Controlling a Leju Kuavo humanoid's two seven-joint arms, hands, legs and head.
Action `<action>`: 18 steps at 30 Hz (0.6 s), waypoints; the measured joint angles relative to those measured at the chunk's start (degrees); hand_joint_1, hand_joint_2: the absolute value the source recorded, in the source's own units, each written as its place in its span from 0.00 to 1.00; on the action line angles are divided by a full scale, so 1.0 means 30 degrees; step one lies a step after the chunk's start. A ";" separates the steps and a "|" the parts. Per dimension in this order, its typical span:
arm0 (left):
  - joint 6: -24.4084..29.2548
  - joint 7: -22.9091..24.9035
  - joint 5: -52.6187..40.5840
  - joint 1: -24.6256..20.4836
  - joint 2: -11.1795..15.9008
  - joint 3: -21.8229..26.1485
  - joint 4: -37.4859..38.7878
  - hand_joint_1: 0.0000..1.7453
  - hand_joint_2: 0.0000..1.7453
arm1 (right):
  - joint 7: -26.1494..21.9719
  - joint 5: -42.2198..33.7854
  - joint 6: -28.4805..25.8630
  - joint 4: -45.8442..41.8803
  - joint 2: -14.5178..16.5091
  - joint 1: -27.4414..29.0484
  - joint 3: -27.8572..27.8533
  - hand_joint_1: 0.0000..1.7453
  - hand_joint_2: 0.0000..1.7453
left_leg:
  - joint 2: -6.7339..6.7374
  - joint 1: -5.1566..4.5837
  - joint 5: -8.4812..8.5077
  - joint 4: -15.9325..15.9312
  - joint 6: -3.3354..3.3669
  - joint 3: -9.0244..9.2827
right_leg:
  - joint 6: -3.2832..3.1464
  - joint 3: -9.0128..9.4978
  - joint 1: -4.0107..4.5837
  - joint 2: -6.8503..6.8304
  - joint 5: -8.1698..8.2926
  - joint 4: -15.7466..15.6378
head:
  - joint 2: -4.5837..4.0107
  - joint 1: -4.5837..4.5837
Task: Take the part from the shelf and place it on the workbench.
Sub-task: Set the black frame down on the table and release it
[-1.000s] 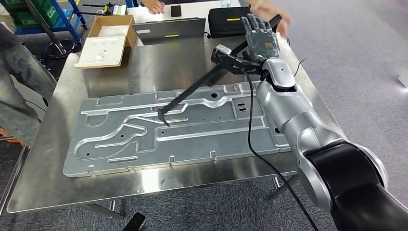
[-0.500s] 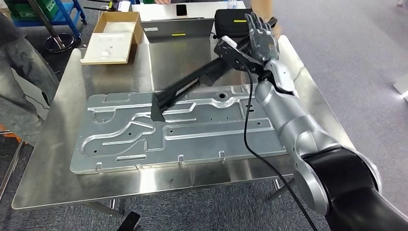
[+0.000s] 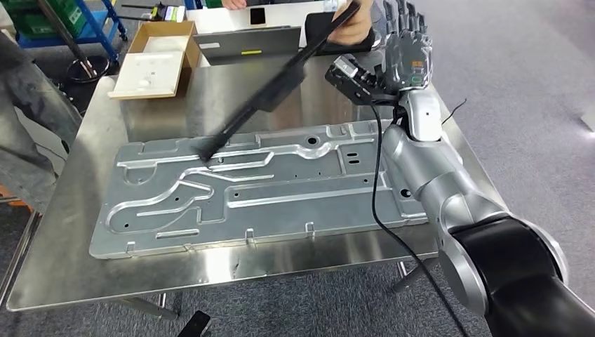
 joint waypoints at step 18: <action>0.0038 -0.0020 -0.0024 -0.0017 0.0058 -0.0266 0.0000 0.00 0.00 | -0.1837 -0.1954 -0.0300 -0.0656 -0.0017 0.1890 -0.1382 0.00 0.00 | 0.0078 -0.0007 0.2050 -0.3587 0.0887 0.1569 | 0.1019 -0.2377 0.0035 0.0105 -0.2454 0.5430 | 0.0002 0.0026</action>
